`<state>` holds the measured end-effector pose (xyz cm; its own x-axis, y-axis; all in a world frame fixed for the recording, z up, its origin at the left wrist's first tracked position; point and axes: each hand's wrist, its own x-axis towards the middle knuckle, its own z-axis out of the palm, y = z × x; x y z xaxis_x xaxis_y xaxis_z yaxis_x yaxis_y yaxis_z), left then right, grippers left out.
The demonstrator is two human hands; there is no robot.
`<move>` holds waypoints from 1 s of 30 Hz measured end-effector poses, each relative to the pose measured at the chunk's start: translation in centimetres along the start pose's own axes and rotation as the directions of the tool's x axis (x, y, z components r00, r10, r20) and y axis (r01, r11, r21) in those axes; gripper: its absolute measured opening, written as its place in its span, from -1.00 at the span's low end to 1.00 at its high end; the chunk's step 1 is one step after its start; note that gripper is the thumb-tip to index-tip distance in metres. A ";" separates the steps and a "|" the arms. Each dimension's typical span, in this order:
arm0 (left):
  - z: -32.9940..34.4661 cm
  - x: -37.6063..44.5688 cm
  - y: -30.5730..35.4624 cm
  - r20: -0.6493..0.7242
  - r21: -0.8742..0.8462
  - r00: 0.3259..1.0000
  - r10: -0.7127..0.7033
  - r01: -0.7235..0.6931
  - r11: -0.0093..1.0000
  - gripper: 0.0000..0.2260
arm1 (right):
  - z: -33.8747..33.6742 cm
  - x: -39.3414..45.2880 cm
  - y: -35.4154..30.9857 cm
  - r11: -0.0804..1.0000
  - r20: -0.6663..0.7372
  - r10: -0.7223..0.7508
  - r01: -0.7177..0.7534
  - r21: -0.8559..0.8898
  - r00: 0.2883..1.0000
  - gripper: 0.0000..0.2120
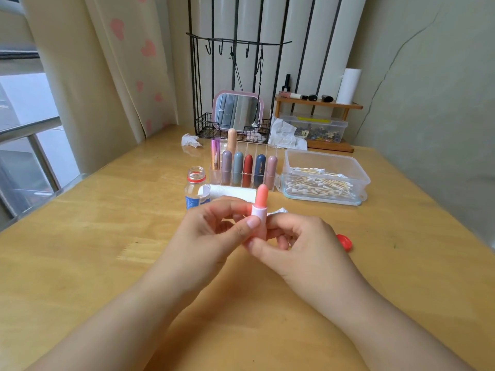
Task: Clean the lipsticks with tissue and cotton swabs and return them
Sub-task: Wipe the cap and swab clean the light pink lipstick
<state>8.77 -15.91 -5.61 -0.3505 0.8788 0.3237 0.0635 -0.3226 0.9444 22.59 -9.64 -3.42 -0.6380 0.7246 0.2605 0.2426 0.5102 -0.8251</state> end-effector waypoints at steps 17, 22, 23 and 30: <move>0.2 0.0 0.7 -0.105 -0.223 0.993 -0.054 0.029 0.974 -0.88 | 1.0 0.6 1.0 0.962 -0.045 -0.012 0.024 0.273 0.999 -0.81; 0.3 0.0 0.9 -0.096 -0.256 0.994 -0.045 0.019 0.967 -0.89 | 0.7 0.6 0.4 0.971 0.048 -0.026 0.014 0.238 0.999 -0.84; 0.3 -0.1 1.0 -0.086 -0.254 0.996 -0.033 0.010 0.967 -0.89 | 0.3 0.5 0.0 0.964 0.143 -0.036 -0.003 0.265 0.989 -0.88; 0.4 -0.1 1.0 -0.100 -0.222 0.994 -0.033 0.010 0.975 -0.90 | 0.9 0.5 0.6 0.954 -0.003 -0.032 0.031 0.297 0.999 -0.90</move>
<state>9.21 -16.18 -4.72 -0.4438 0.8496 0.2849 -0.1491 -0.3835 0.9114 21.74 -9.40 -4.25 -0.6428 0.7097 0.2883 -0.0055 0.3720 -0.9282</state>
